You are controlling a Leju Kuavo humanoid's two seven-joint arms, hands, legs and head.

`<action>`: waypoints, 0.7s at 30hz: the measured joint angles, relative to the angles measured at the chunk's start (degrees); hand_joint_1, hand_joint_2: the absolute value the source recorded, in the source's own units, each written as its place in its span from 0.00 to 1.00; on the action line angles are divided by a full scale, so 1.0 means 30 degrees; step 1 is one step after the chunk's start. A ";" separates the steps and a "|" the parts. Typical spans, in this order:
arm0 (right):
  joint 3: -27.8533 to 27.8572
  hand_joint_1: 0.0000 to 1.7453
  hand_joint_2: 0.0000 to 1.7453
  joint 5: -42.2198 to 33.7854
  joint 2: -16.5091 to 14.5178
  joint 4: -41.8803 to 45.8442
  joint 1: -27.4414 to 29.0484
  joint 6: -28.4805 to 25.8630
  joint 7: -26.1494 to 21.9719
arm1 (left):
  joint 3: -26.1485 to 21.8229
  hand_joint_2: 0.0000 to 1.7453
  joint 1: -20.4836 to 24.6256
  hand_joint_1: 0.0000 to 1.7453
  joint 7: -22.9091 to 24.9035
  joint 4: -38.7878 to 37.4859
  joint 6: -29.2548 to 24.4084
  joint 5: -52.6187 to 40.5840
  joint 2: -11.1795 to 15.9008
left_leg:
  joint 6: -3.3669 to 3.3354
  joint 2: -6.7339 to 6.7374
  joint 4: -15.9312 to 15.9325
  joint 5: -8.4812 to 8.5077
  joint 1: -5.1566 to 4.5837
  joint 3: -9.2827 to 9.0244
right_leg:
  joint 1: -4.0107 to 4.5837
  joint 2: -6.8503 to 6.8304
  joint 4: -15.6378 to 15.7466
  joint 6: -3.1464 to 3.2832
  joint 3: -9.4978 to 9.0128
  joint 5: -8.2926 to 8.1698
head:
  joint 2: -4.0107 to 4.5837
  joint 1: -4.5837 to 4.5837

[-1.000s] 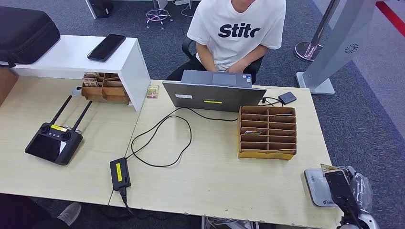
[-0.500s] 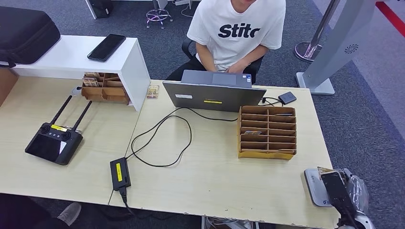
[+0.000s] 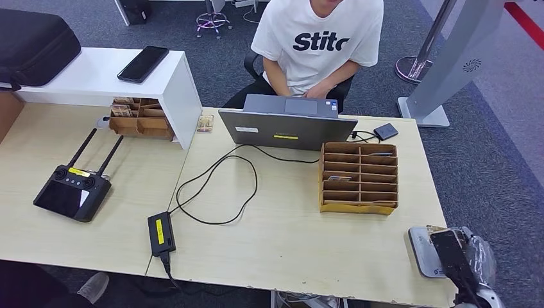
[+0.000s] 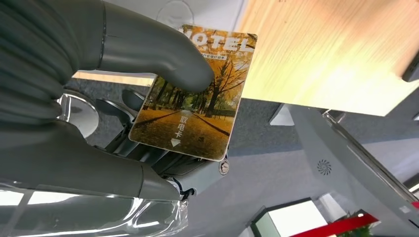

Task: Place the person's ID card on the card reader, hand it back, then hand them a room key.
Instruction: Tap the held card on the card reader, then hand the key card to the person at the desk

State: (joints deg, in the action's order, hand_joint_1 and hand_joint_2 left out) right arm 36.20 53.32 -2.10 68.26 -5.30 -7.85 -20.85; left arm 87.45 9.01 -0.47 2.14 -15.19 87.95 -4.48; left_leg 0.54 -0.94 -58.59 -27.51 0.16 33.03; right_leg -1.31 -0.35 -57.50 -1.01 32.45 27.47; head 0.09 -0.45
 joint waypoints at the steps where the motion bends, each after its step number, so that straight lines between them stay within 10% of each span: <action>1: 0.0000 1.00 1.00 0.0033 -0.0009 0.0140 0.0000 -0.0005 -0.0004 | 0.0000 1.00 0.0000 0.00 -0.0011 0.0000 0.0000 0.0000 0.0000 | 0.0000 -0.0001 0.0000 0.0000 0.0000 0.0001 | 0.0000 -0.0001 0.0000 0.0000 0.0000 0.0000 | 0.0000 0.0004; 21: -0.1802 1.00 1.00 0.0232 -0.0162 0.5045 -0.2150 0.0817 0.0034 | 0.0000 1.00 0.0002 0.00 -0.0302 0.0000 0.0078 -0.0989 0.0015 | 0.0003 0.0021 0.0000 0.0012 -0.0001 0.0003 | 0.0000 0.0029 -0.0007 0.0005 0.0002 -0.0011 | 0.0000 0.0002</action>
State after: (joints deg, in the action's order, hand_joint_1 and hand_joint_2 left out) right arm 30.79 54.02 -2.59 83.40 -11.75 -5.40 -20.74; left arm 87.45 9.02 -1.38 2.14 -14.96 84.99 -4.44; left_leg 0.54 -0.87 -58.59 -27.47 0.15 33.04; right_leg -1.30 -0.26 -57.52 -0.99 32.45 27.43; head 0.09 -0.44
